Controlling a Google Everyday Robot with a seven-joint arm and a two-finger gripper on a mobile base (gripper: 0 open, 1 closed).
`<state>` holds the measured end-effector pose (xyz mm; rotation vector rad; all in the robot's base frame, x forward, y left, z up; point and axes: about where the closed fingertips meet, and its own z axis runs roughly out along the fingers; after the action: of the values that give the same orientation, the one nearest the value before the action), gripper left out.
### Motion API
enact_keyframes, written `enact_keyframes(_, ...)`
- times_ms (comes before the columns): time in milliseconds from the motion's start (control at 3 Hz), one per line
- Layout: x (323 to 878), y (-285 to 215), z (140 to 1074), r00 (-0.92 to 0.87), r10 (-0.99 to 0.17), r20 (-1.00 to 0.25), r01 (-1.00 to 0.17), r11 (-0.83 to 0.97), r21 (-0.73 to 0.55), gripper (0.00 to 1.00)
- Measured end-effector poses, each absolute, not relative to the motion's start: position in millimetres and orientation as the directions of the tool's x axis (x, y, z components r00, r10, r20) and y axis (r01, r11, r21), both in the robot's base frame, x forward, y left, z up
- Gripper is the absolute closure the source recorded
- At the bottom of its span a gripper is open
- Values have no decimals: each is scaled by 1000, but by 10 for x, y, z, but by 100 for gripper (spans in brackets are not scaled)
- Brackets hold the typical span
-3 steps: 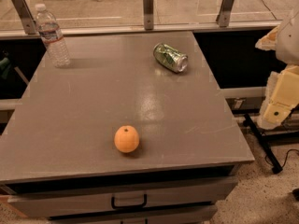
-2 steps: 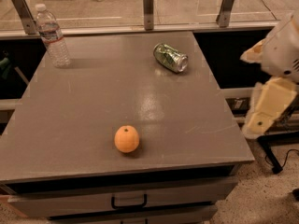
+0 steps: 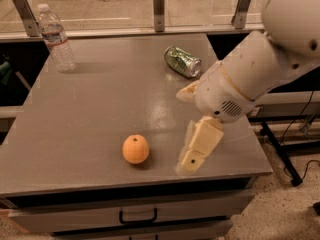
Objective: Move orange near water bottle
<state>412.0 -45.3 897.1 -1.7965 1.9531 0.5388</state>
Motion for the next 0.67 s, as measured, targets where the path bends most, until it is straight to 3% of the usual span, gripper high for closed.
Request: enact_keyframes(667,4043,275,8656,-57,-698,-714,-997,10,70,0)
